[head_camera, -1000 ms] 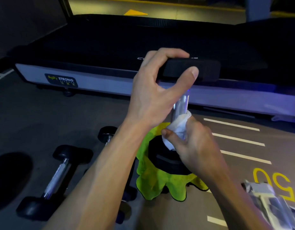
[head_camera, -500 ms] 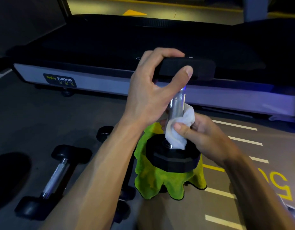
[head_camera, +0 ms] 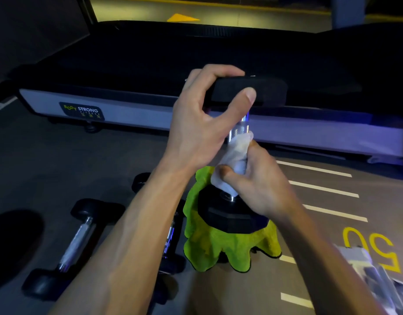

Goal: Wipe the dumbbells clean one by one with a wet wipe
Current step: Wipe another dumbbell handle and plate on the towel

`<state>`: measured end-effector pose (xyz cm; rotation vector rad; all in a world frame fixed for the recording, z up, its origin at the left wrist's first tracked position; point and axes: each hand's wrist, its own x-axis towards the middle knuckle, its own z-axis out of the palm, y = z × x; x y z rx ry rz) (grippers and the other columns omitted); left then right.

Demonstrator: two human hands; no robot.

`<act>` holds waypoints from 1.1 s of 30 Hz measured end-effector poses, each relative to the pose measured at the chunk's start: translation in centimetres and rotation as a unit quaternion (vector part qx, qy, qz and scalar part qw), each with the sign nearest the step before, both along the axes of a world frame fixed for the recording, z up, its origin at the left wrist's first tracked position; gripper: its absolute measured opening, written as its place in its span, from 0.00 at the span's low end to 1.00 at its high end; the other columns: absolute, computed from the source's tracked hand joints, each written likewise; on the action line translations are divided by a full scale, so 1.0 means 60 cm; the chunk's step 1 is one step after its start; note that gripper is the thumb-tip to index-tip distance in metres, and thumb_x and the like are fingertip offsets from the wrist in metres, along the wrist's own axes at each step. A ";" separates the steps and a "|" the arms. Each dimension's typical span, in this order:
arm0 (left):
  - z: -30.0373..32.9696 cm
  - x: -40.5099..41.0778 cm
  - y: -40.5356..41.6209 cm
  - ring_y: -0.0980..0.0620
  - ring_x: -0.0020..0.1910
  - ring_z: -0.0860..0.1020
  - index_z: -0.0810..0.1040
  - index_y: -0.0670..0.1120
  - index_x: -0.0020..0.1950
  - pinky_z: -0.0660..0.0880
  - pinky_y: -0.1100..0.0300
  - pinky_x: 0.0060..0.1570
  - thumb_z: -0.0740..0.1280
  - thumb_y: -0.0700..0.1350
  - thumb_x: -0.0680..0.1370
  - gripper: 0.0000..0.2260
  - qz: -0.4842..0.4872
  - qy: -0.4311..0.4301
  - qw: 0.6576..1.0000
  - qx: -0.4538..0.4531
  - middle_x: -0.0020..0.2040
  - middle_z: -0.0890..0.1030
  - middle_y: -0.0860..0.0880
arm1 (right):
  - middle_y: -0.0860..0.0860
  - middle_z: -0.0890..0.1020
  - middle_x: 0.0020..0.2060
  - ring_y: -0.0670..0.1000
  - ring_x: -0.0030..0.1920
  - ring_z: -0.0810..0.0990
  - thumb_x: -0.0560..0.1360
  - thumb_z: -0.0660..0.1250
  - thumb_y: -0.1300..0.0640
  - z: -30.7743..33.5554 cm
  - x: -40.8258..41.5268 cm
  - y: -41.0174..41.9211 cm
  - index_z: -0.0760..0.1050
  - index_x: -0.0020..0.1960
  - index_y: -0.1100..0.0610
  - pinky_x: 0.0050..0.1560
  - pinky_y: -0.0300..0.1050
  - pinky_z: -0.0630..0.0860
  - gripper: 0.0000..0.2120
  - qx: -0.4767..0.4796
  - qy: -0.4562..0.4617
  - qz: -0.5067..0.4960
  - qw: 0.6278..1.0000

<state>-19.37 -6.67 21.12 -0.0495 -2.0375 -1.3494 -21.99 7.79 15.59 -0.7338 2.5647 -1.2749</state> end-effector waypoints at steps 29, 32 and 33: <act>-0.001 0.000 -0.013 0.54 0.62 0.79 0.80 0.52 0.61 0.74 0.56 0.66 0.72 0.51 0.80 0.10 -0.042 0.001 0.999 0.002 0.60 0.81 0.49 | 0.54 0.84 0.44 0.50 0.46 0.83 0.80 0.65 0.53 -0.022 -0.026 0.021 0.78 0.53 0.63 0.52 0.43 0.80 0.12 -0.346 -0.303 0.123 0.880; -0.001 0.000 -0.014 0.55 0.64 0.78 0.80 0.52 0.61 0.71 0.63 0.66 0.71 0.51 0.80 0.10 -0.040 0.001 0.999 0.002 0.61 0.81 0.48 | 0.56 0.87 0.47 0.55 0.51 0.86 0.82 0.63 0.39 -0.012 -0.012 -0.001 0.80 0.52 0.60 0.57 0.52 0.79 0.24 -0.211 -0.162 0.062 0.962; -0.001 0.000 -0.014 0.55 0.64 0.78 0.80 0.52 0.61 0.70 0.64 0.66 0.71 0.50 0.80 0.10 -0.039 -0.002 0.999 0.003 0.61 0.81 0.48 | 0.57 0.87 0.48 0.53 0.51 0.86 0.83 0.61 0.39 -0.004 -0.006 -0.008 0.81 0.53 0.59 0.57 0.51 0.79 0.24 -0.169 -0.116 0.041 0.978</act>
